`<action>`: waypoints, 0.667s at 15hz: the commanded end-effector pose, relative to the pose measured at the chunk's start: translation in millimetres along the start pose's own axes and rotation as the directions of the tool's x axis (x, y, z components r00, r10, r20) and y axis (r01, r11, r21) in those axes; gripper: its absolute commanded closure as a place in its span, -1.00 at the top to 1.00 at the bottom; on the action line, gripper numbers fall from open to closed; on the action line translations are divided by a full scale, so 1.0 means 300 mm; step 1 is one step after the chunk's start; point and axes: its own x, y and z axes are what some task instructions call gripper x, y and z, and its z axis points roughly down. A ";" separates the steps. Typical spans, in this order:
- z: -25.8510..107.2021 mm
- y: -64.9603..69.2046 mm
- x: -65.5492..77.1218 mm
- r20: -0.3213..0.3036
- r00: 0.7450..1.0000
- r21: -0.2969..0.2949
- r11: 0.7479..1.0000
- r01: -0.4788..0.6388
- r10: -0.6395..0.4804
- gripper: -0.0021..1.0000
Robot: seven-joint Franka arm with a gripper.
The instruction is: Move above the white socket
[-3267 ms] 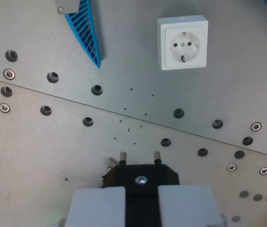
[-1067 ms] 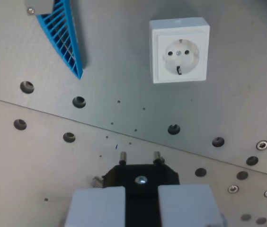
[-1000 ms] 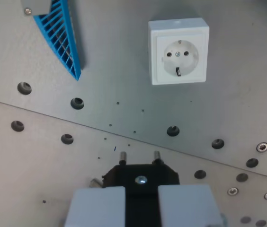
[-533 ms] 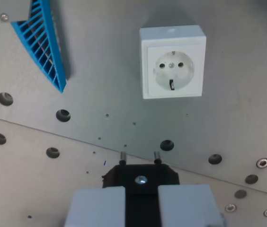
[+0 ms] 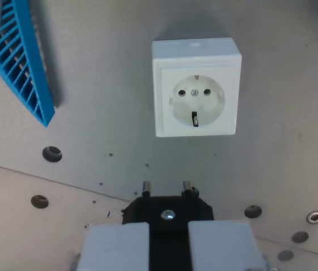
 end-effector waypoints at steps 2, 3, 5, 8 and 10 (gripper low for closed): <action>0.073 0.030 -0.013 -0.085 0.996 -0.040 0.999 0.034 -0.038 -1.00; 0.089 0.035 -0.012 -0.084 0.996 -0.040 0.999 0.035 -0.038 -1.00; 0.122 0.042 -0.012 -0.082 0.996 -0.043 0.998 0.036 -0.039 -1.00; 0.172 0.053 -0.011 -0.082 0.996 -0.044 0.998 0.040 -0.044 -1.00; 0.205 0.060 -0.012 -0.084 0.995 -0.043 0.998 0.042 -0.046 -1.00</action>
